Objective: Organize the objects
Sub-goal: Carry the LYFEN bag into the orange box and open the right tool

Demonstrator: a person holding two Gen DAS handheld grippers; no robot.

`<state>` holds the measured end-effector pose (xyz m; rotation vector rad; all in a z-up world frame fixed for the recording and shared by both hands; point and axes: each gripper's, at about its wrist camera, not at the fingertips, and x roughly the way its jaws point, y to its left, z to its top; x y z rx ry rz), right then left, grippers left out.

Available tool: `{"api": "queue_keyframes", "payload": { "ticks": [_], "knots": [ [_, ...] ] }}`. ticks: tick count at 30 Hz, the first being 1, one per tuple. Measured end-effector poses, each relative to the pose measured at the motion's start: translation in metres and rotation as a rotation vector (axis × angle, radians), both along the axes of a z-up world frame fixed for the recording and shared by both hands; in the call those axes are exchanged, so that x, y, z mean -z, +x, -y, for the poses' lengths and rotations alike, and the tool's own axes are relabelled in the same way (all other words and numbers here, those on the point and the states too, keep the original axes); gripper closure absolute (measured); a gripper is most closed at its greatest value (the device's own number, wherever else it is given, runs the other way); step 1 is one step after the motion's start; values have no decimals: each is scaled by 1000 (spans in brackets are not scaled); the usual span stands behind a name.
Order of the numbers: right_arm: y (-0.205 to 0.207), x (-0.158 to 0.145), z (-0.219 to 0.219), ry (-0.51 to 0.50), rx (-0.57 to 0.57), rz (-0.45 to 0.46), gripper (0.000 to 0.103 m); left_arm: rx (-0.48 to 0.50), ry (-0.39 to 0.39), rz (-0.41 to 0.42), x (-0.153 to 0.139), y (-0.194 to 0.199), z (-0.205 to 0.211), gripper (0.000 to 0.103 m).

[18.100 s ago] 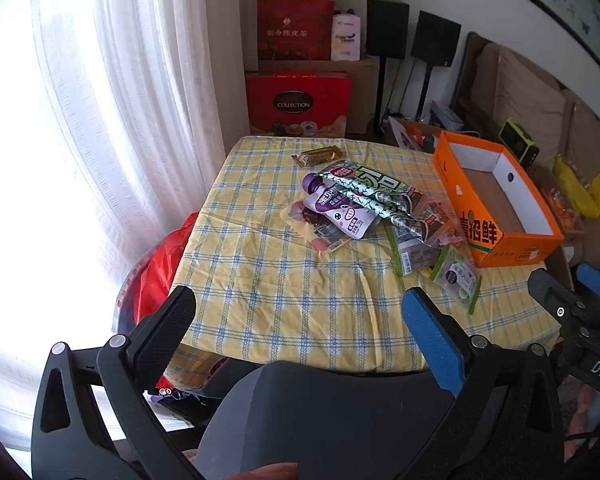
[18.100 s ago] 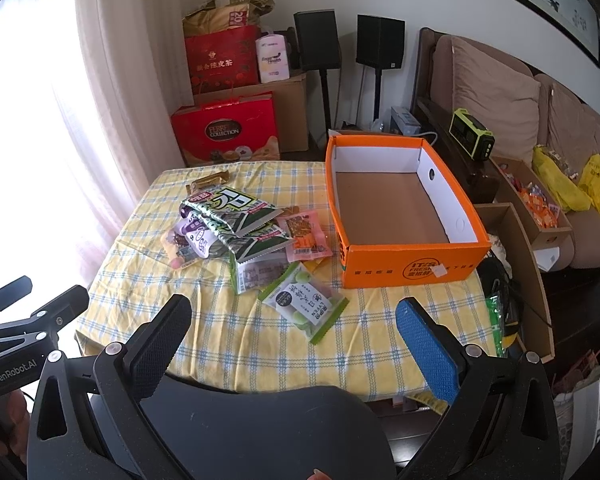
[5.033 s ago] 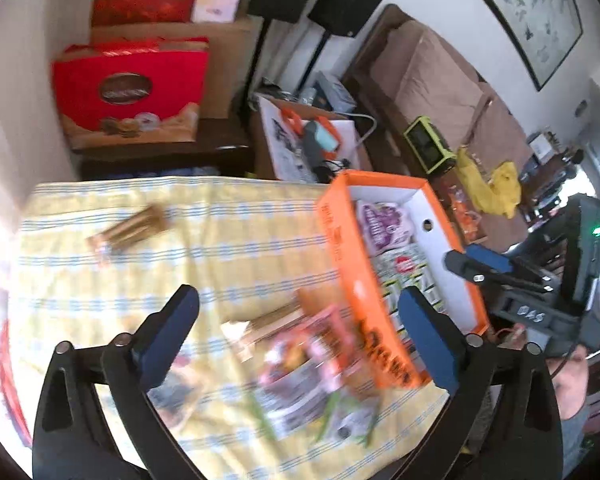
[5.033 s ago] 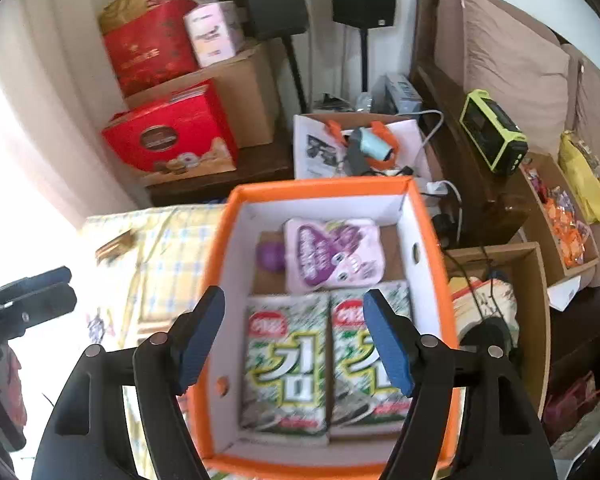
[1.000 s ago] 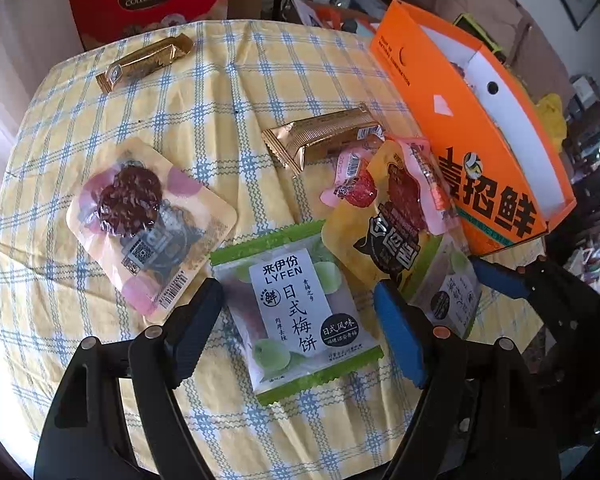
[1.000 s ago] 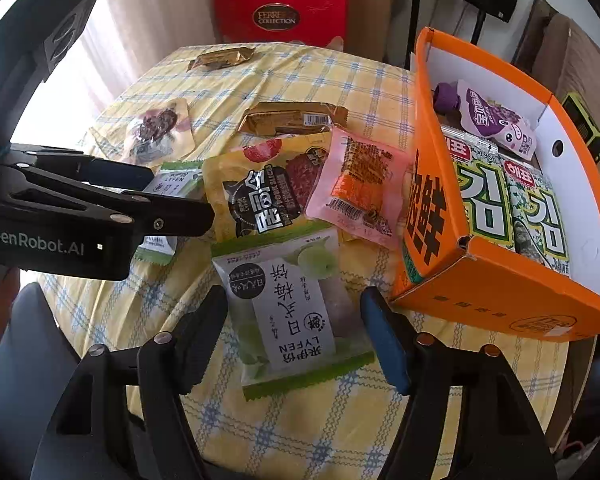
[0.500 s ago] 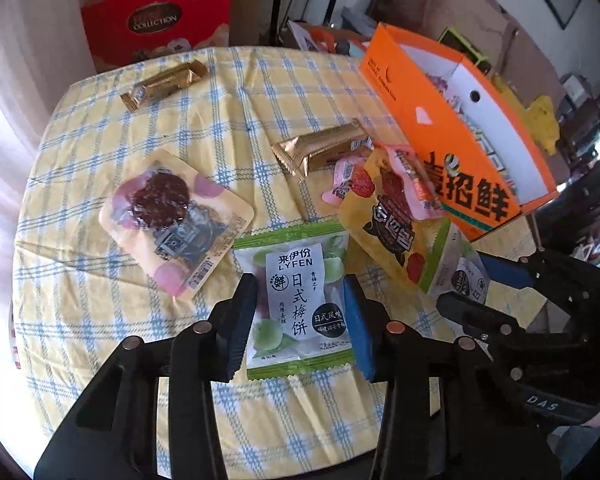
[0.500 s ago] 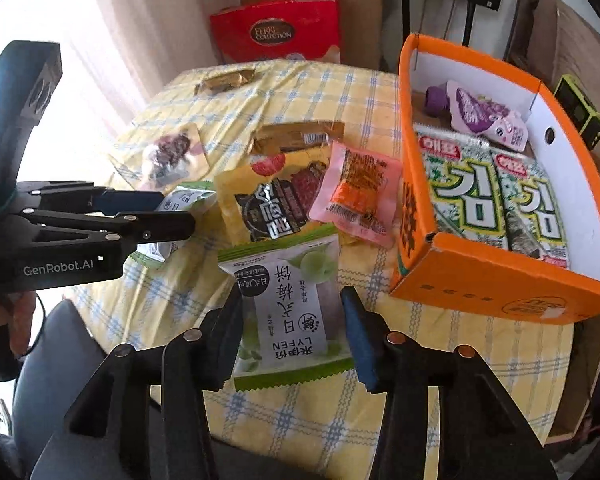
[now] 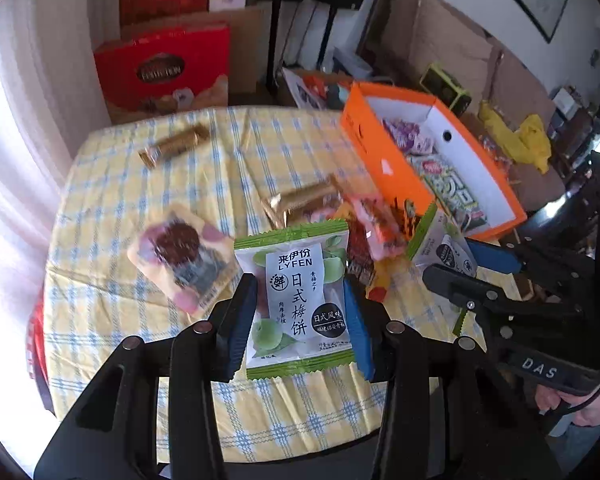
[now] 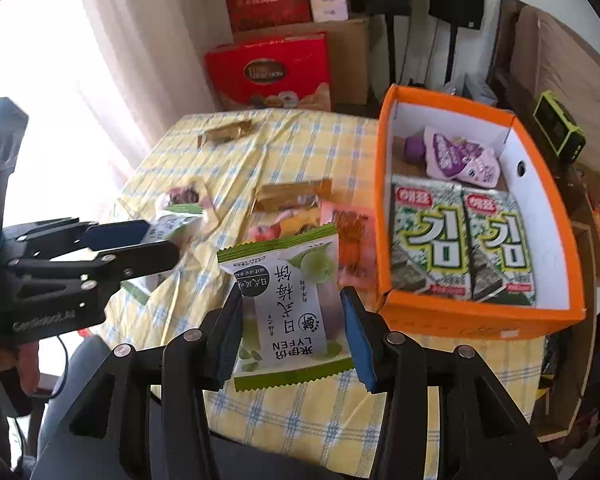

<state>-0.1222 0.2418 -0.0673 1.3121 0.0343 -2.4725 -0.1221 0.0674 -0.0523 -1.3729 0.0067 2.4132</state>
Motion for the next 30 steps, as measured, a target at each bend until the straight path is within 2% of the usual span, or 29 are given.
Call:
{"api": "queue_keyframes", "payload": {
  "ticks": [3, 12, 20, 30],
  "knots": [
    [-4, -9, -4, -11, 28, -24, 55, -13, -10, -34, -8, 0, -2, 63],
    [-11, -31, -17, -8, 76, -80, 55, -29, 23, -54, -23, -8, -13, 63],
    [-19, -50, -56, -6, 146, -99, 55, -3, 67, -47, -37, -24, -48, 63],
    [-30, -57, -103, -11, 233, -100, 55, 53, 65, -50, -46, -39, -110, 63]
  ]
}}
